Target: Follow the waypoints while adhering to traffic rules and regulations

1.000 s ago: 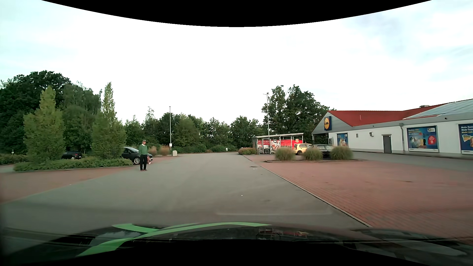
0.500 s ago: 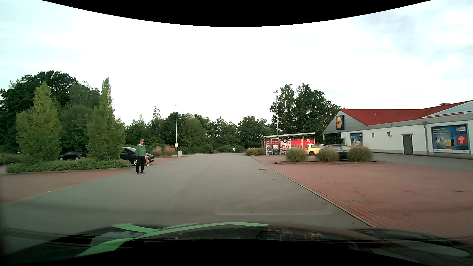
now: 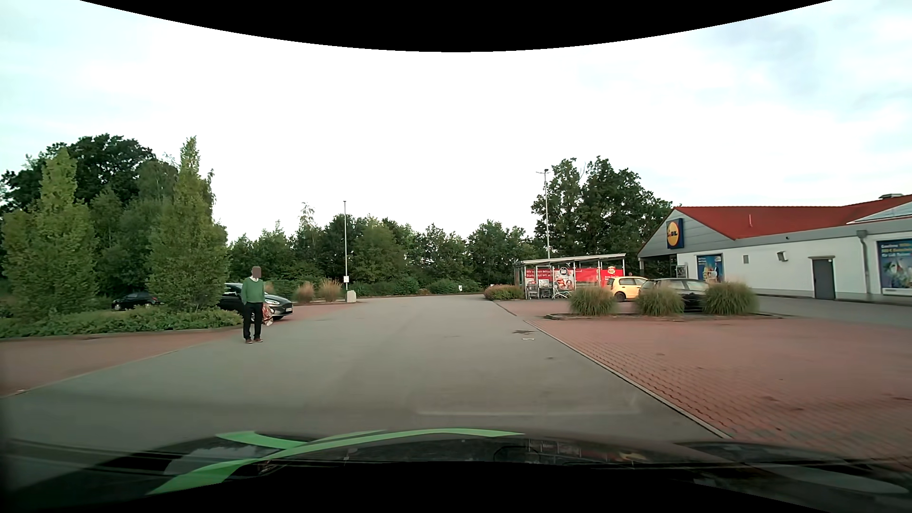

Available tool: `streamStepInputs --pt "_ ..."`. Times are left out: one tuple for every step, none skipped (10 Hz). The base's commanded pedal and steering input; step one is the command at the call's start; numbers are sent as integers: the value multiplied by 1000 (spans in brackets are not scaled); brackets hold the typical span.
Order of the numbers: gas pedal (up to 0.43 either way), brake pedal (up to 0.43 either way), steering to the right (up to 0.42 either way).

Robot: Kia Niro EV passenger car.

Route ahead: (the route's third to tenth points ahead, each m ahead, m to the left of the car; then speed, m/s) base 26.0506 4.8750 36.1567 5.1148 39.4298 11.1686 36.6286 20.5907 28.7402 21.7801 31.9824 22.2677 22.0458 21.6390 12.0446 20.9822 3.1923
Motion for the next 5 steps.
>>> streamStepInputs --pt "39 0 -49" --pt "39 0 -47" --pt "39 0 -46" --pt "39 0 -44" --pt "39 0 -39"
